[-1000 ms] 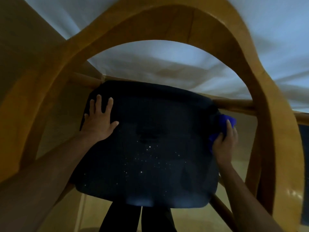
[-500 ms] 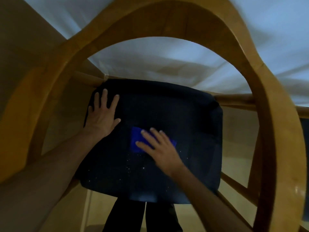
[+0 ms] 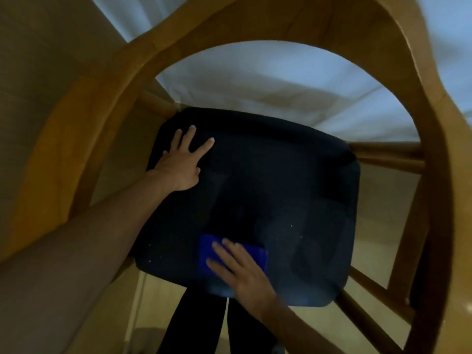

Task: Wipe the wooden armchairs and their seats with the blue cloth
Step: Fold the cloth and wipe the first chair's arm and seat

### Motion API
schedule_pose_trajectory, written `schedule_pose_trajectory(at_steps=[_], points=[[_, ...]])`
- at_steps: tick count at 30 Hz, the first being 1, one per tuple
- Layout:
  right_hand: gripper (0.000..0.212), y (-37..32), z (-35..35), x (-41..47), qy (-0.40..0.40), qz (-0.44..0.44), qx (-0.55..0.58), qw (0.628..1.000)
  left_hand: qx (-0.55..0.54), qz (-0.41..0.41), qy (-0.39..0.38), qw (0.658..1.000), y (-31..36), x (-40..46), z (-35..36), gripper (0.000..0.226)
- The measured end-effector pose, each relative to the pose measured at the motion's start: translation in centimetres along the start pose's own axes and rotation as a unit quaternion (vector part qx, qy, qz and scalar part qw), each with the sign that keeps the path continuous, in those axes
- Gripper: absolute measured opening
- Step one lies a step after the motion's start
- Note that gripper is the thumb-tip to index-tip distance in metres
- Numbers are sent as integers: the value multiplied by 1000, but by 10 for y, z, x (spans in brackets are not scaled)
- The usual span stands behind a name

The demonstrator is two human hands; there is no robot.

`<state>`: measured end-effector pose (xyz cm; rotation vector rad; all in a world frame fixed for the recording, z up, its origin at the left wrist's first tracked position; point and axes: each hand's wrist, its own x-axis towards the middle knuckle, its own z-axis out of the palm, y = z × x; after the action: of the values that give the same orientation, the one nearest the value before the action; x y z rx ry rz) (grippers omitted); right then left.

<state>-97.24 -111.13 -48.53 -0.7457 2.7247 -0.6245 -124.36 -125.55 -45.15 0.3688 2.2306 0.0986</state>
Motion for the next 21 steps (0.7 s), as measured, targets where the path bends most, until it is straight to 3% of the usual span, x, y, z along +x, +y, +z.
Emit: schedule_pose_trajectory(at_steps=[2,3,4,6,9,11,13,15,17,19,21], points=[[78,12,-4,-8,-76,-97,-50,991,7,0,-1,1000,0,-2,0,79],[70,27,-12,-2,-77,-140,-65,985,11,0,3,1000,0,-3,1,80],[58,45,-19,7,-54,-166,-65,982,14,0,8,1000,0,-3,1,81],[44,82,-37,31,10,-139,-43,989,17,1,18,1000,-1,-2,2,82],[49,134,-64,76,135,59,-5,989,22,4,27,999,-3,-2,5,82],[67,150,-81,111,177,248,29,952,22,5,31,999,-4,-2,7,83],[71,137,-82,139,209,349,61,912,15,10,33,999,-5,-2,6,83],[60,93,-57,135,197,297,53,933,-2,18,30,999,-8,-2,3,86],[39,26,-21,98,113,176,82,974,-22,26,27,999,-14,-1,-2,91],[53,-30,2,58,16,-4,55,998,-41,42,20,998,-20,-2,-5,90],[60,-35,3,42,-89,-153,3,984,-46,50,18,998,-23,-3,-5,88]])
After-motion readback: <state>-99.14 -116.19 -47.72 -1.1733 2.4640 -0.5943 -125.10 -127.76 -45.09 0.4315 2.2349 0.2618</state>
